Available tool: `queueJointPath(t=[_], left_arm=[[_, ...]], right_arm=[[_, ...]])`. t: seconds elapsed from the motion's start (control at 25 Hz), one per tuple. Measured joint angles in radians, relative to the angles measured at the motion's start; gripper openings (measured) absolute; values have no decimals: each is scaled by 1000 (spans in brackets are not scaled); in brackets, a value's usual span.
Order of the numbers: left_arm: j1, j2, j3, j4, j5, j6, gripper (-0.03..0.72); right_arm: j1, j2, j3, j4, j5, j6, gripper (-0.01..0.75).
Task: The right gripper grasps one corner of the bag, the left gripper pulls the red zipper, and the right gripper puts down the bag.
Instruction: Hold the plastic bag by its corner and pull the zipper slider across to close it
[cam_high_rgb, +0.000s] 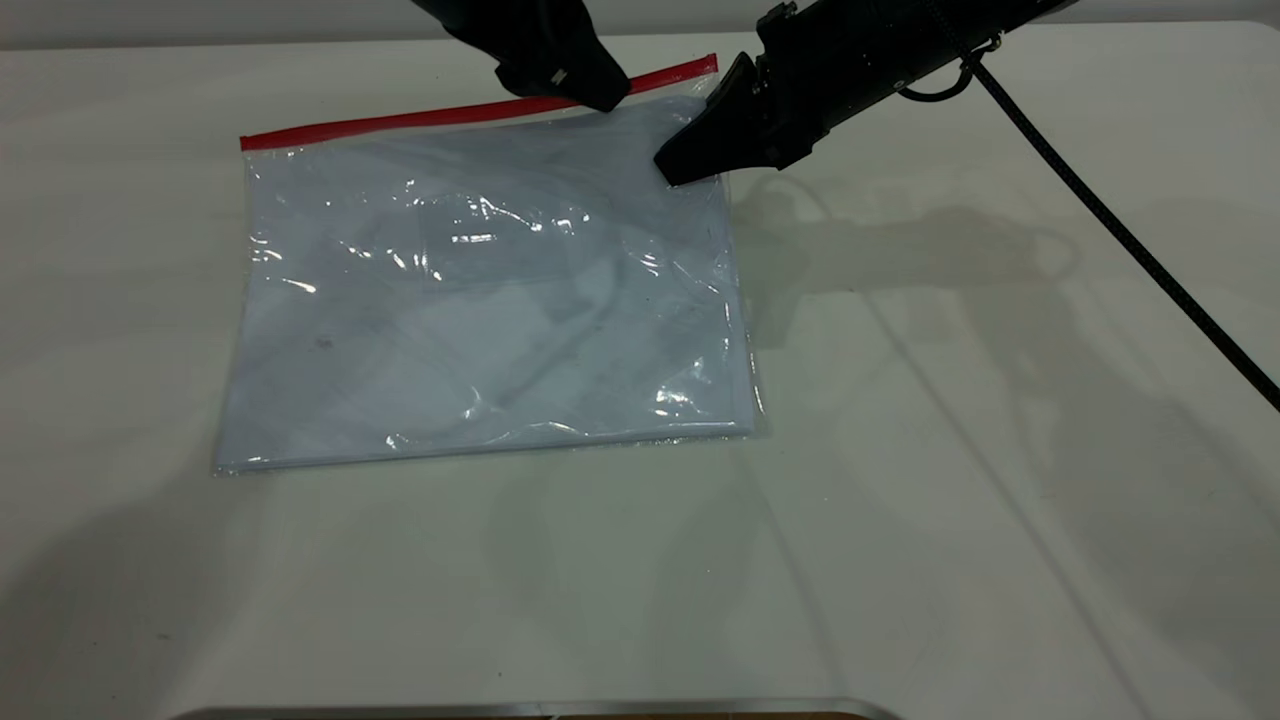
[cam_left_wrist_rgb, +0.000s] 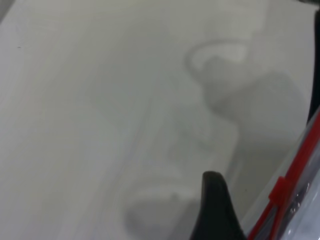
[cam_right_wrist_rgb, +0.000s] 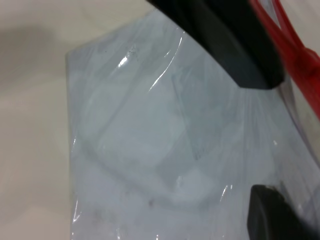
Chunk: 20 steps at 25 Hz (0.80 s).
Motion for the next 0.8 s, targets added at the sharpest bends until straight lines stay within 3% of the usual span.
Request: queueJointPath(t=[0.44, 0.8], left_arm=[[0, 32, -45, -31, 6, -15, 580], [0, 93, -144, 20, 123, -100, 580]], right_arm=[[0, 0, 0, 0, -3, 0, 33], [0, 0, 0, -1, -6, 1, 33]])
